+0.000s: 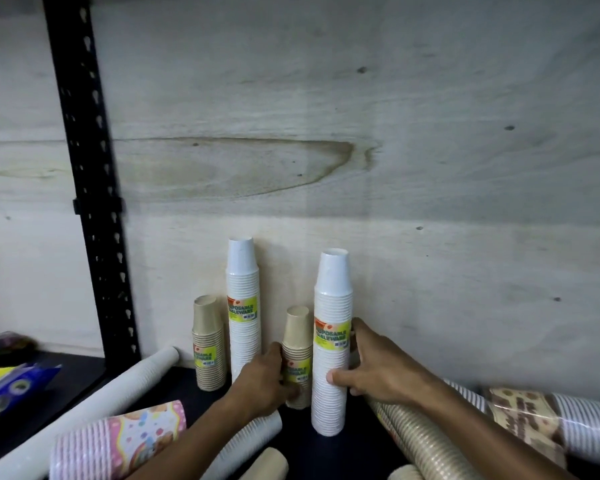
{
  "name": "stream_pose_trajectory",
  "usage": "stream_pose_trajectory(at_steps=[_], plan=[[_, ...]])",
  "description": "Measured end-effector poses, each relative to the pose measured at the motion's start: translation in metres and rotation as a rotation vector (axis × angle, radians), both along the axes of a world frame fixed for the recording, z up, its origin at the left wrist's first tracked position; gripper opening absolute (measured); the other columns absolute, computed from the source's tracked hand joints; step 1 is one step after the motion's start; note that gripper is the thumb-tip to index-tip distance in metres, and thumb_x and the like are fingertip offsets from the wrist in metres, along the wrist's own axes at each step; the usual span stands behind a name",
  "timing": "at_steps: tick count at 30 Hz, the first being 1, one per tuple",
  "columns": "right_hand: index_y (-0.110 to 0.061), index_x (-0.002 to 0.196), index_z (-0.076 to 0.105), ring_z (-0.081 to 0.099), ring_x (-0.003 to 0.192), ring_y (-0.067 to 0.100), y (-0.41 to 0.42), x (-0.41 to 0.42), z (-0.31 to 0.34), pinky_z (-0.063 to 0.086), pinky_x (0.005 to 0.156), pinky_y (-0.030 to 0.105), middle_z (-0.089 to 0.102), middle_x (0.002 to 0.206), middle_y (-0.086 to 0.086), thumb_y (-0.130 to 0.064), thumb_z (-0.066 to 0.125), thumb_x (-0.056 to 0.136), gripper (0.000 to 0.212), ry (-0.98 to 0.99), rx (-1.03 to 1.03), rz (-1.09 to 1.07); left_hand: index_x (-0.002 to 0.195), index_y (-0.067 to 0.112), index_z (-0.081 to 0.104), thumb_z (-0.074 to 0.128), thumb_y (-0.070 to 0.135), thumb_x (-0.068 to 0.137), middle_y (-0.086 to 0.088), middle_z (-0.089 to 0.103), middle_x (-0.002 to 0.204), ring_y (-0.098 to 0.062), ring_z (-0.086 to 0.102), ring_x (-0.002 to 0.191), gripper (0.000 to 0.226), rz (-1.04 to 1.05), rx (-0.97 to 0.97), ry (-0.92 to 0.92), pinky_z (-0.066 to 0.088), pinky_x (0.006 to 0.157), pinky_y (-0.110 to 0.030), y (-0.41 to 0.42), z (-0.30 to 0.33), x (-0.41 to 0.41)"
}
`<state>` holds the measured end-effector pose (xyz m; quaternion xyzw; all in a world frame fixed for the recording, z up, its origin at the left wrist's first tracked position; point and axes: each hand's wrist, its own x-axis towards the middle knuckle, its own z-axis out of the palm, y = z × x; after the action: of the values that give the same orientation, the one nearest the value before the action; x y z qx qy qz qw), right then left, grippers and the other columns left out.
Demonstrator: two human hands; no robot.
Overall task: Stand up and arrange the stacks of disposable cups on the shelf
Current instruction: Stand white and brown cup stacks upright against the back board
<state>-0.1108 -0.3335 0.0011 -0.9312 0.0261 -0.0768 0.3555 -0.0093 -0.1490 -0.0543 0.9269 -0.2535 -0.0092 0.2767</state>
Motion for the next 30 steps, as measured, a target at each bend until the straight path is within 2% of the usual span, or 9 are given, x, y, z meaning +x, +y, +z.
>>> stream_pose_trajectory(at_steps=[3, 8, 13, 24, 27, 30], plan=[[-0.025, 0.128, 0.041, 0.066, 0.083, 0.015, -0.003, 0.004, 0.004, 0.057, 0.085, 0.036, 0.067, 0.114, -0.002, -0.030, 0.076, 0.079, 0.061, -0.002, -0.084, -0.049, 0.119, 0.018, 0.047, 0.073, 0.033, 0.080, 0.000, 0.065, 0.112, -0.017, 0.064, 0.098, 0.050, 0.035, -0.017, -0.026, 0.051, 0.085, -0.030, 0.000, 0.000, 0.002], [-0.019, 0.132, 0.038, 0.063, 0.107, 0.021, 0.000, 0.011, 0.004, 0.050, 0.090, 0.032, 0.063, 0.124, 0.003, -0.031, 0.073, 0.083, 0.061, -0.020, -0.165, -0.118, 0.120, 0.016, 0.050, 0.073, 0.032, 0.081, -0.002, 0.066, 0.113, -0.019, 0.064, 0.101, 0.048, 0.059, -0.019, -0.054, 0.050, 0.086, -0.029, -0.001, 0.002, 0.005], [-0.015, 0.134, 0.037, 0.058, 0.116, 0.024, 0.001, 0.021, -0.002, 0.048, 0.098, 0.036, 0.057, 0.130, 0.006, -0.030, 0.073, 0.082, 0.065, -0.055, -0.184, -0.174, 0.116, 0.016, 0.055, 0.076, 0.031, 0.079, 0.001, 0.068, 0.112, -0.018, 0.065, 0.101, 0.046, 0.074, -0.033, -0.064, 0.048, 0.083, -0.025, -0.001, 0.002, 0.006], [-0.018, 0.132, 0.030, 0.064, 0.106, 0.026, 0.005, 0.019, -0.004, 0.052, 0.091, 0.038, 0.062, 0.124, 0.006, -0.025, 0.071, 0.086, 0.063, -0.103, -0.153, -0.209, 0.114, 0.013, 0.058, 0.076, 0.033, 0.080, -0.002, 0.067, 0.115, -0.020, 0.063, 0.105, 0.044, 0.131, 0.011, -0.053, 0.049, 0.086, -0.028, -0.003, 0.003, 0.000], [-0.015, 0.134, 0.031, 0.063, 0.109, 0.025, 0.002, 0.015, 0.001, 0.051, 0.093, 0.037, 0.063, 0.125, 0.006, -0.026, 0.075, 0.083, 0.069, -0.076, -0.154, -0.200, 0.110, 0.011, 0.059, 0.078, 0.034, 0.077, -0.005, 0.067, 0.113, -0.021, 0.064, 0.101, 0.044, 0.159, 0.048, -0.060, 0.052, 0.085, -0.031, -0.001, 0.009, -0.005], [-0.013, 0.141, 0.029, 0.060, 0.117, 0.025, -0.006, 0.007, 0.008, 0.049, 0.099, 0.040, 0.059, 0.134, 0.008, -0.031, 0.078, 0.080, 0.080, -0.025, -0.151, -0.202, 0.104, 0.010, 0.060, 0.077, 0.033, 0.077, -0.006, 0.067, 0.106, -0.022, 0.065, 0.096, 0.039, 0.192, 0.051, -0.108, 0.051, 0.076, -0.028, 0.004, 0.024, -0.015]])
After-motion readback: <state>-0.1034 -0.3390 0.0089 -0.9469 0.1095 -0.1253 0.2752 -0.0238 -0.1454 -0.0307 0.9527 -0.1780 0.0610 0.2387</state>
